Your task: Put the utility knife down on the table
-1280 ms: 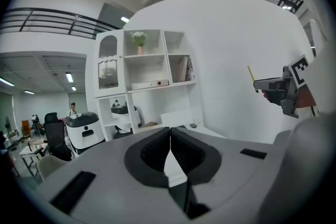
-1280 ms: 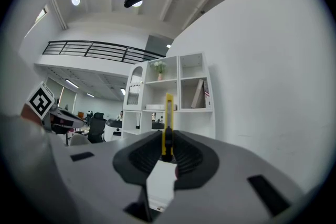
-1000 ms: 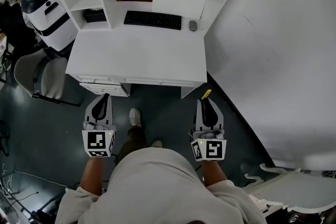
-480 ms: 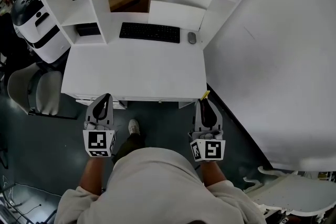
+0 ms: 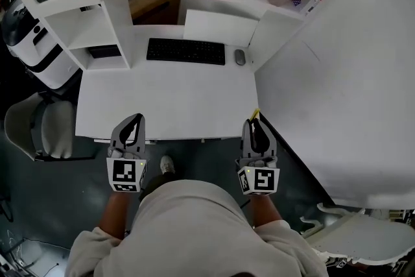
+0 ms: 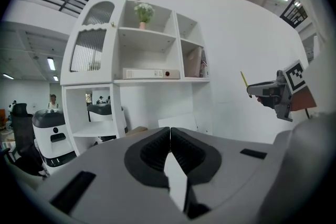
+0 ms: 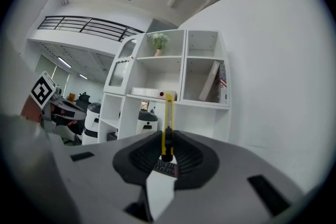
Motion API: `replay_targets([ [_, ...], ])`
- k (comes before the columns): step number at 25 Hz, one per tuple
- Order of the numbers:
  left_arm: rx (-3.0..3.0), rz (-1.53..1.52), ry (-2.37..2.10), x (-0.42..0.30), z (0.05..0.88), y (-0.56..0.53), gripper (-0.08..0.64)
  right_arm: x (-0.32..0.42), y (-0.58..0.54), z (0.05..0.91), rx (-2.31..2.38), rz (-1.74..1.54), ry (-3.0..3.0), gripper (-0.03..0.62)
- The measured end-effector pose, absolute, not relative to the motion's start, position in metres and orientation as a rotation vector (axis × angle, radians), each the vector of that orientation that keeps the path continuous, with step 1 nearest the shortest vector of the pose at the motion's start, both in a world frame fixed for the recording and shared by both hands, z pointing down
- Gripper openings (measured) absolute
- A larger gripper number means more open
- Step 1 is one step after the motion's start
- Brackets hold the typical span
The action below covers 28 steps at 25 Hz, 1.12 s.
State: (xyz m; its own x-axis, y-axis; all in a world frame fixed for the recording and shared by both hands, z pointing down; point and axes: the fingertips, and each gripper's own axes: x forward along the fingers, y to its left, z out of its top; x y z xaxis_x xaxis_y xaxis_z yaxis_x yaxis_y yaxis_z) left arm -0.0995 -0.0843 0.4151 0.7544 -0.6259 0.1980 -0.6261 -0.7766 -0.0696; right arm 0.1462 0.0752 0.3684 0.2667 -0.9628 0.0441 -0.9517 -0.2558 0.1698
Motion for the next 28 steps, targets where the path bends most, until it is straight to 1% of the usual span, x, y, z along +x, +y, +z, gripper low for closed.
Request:
replay_targets([
  [11, 2.907, 0.375, -1.066, -0.094, 0.432, -0.136, 0.006, 0.17, 0.004, 0.402, 2.143, -0.11, -1.802, 0.067],
  [22, 2.82, 0.399, -1.249, -0.071, 0.43, -0.14, 0.006, 0.198, -0.05, 0.439, 1.722, -0.175, -1.917, 0.067],
  [28, 2.772, 0.426, -1.3, -0.062, 0.434, -0.137, 0.006, 0.202, -0.073, 0.483, 1.468, -0.186, -1.93, 0.067],
])
